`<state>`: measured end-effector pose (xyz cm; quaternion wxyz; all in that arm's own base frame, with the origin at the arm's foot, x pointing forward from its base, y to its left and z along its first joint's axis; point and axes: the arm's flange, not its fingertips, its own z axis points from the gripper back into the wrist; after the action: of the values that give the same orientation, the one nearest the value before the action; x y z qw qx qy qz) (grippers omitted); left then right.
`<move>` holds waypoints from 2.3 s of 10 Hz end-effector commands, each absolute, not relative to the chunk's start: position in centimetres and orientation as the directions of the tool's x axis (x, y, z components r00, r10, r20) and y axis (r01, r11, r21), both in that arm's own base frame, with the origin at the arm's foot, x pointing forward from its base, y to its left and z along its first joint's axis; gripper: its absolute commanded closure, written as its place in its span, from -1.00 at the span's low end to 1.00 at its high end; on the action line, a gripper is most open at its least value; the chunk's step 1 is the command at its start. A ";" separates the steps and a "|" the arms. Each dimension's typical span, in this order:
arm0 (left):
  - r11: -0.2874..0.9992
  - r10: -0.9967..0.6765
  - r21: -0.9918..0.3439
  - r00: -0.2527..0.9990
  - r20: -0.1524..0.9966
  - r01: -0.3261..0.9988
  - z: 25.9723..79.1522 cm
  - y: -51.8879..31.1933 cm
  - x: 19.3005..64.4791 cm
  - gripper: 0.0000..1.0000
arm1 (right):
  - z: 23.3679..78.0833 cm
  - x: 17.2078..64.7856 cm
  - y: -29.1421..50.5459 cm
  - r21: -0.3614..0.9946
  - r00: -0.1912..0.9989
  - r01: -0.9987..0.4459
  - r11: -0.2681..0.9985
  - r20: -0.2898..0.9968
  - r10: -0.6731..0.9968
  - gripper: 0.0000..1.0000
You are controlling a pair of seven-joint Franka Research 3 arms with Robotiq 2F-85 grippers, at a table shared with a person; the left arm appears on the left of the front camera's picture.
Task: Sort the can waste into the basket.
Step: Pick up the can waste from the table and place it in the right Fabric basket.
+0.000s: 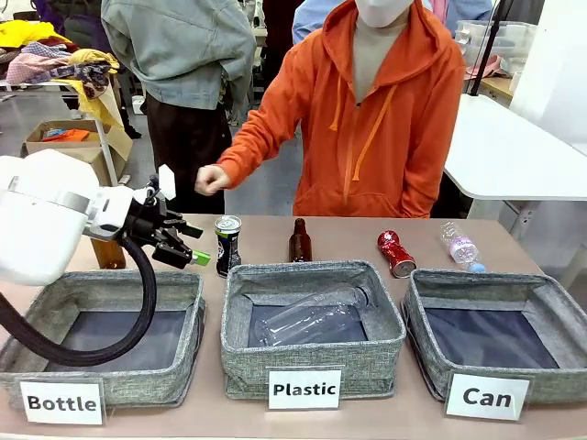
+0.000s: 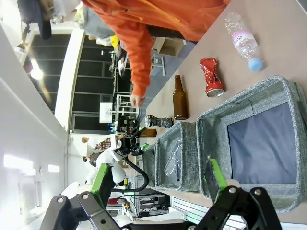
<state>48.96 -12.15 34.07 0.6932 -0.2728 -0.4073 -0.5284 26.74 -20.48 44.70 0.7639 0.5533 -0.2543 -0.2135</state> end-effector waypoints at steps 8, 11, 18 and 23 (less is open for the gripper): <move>0.478 -0.203 0.092 0.008 0.979 0.874 50.3 13.9 30.9 -1.00 | 44.8 27.0 -20.6 0.955 0.774 0.010 0.296 0.180 -0.607 -1.00; 0.574 -0.092 -0.012 0.079 0.993 0.819 48.3 20.5 31.2 -1.00 | 44.8 27.0 -20.6 0.955 0.774 0.010 0.296 0.180 -0.607 -1.00; 0.459 -0.185 -0.033 0.132 0.974 0.888 46.3 15.4 35.7 -1.00 | 44.8 27.0 -20.6 0.955 0.774 0.010 0.296 0.180 -0.607 -1.00; 0.562 -0.009 -0.050 0.066 0.998 0.826 45.9 21.6 31.3 -1.00 | 44.8 27.0 -20.6 0.955 0.774 0.010 0.296 0.180 -0.607 -1.00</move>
<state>33.97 19.54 46.46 0.6698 -0.3328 -0.5636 -0.3506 26.81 -20.43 44.69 0.7649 0.5526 -0.2535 -0.2130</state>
